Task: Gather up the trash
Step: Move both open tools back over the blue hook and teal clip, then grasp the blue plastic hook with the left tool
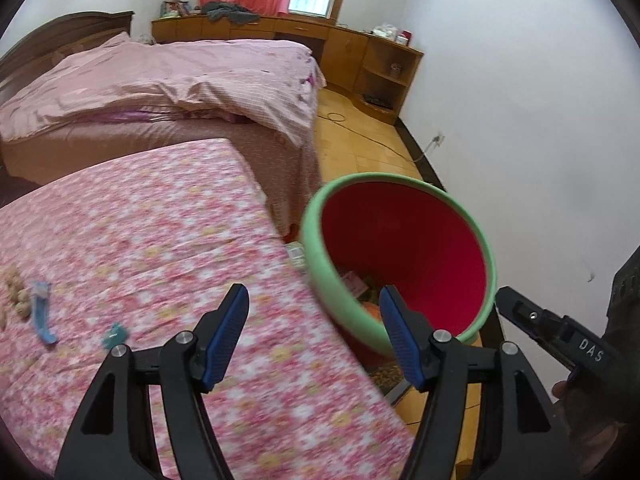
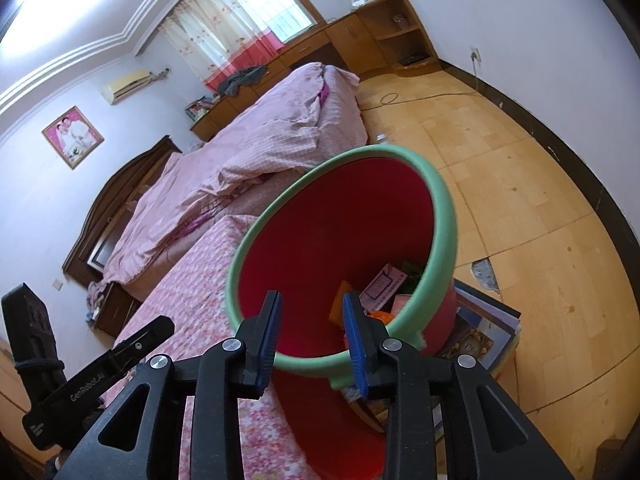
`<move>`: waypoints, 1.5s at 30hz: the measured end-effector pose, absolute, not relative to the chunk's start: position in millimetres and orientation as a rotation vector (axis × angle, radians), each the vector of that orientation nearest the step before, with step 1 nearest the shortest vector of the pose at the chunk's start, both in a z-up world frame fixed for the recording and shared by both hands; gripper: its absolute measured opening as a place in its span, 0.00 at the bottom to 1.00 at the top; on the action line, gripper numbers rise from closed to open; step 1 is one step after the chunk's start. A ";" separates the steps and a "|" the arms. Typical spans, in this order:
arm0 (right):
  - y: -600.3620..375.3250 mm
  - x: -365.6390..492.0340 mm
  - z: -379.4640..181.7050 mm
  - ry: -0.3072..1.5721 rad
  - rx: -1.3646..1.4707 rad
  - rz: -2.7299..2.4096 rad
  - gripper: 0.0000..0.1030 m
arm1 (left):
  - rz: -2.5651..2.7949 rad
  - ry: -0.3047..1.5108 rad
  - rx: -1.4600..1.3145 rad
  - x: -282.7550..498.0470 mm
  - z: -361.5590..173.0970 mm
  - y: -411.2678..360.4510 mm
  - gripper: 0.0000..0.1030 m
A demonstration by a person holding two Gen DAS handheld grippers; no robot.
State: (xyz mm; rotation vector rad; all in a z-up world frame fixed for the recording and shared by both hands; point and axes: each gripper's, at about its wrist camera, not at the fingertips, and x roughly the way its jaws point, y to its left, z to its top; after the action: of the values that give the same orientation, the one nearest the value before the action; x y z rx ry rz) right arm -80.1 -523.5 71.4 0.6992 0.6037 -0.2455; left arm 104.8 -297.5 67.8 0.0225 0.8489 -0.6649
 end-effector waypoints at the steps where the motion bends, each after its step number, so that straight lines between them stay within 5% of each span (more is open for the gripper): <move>1: -520.2 -79.2 72.6 0.604 0.696 -0.240 0.32 | -0.652 0.847 0.018 105.3 67.7 -290.8 0.66; 32: -435.7 -33.2 63.7 0.726 0.597 -0.137 0.40 | -0.249 0.894 -0.115 160.1 28.2 -112.2 0.65; 45: -425.9 -18.4 54.6 0.769 0.577 -0.125 0.40 | -0.219 0.964 -0.125 191.5 -7.2 -109.8 0.33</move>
State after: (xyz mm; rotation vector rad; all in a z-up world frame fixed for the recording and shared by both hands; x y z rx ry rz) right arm -18.4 -425.9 54.6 0.5770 0.7695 -0.1254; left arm 191.5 -109.8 -7.2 -0.1246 0.9644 -0.2192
